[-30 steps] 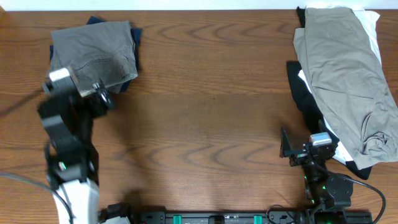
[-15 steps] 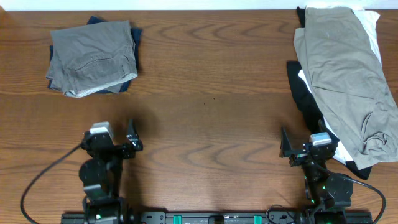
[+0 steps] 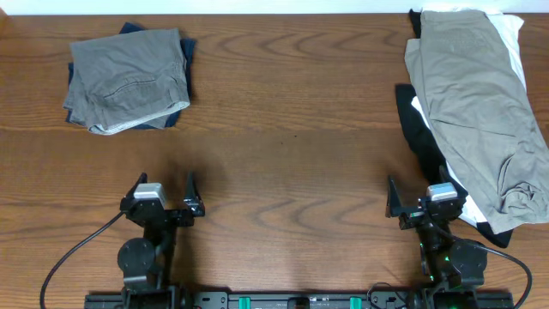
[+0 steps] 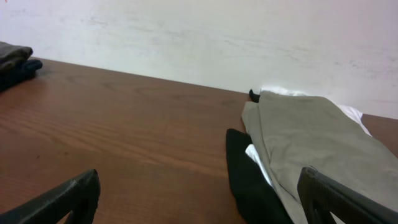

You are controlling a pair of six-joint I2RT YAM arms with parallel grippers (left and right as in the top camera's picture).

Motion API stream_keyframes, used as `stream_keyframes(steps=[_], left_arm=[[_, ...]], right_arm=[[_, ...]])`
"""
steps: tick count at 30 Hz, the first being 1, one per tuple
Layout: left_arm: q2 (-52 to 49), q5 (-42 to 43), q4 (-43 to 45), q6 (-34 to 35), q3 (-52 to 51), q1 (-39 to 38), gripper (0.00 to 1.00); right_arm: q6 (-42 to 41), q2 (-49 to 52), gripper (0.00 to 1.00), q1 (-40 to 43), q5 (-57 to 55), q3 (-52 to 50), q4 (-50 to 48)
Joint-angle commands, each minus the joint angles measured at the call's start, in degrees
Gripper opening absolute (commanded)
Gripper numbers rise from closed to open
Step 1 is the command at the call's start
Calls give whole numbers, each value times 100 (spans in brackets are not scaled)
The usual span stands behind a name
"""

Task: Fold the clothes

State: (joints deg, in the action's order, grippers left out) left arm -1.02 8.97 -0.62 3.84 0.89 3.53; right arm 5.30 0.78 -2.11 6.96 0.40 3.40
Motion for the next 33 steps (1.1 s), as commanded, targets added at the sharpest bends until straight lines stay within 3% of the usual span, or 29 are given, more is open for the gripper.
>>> stream_keyframes(steps=[1,6,12,33], left_arm=[[92,90,-258,-118,-66,-92,98],[92,92,-273,-103,-66,-142,98],[92,94,-260,398,-66,-208,98],[79,68,-256,378,-66,-212,98]], right_arm=[[76,-24,99,44,-11,-9,22],[76,-24,99,44,-9,-9,22],[76,-24,99,44,-11,-9,24],[76,-24,99,44,-11,-9,22]])
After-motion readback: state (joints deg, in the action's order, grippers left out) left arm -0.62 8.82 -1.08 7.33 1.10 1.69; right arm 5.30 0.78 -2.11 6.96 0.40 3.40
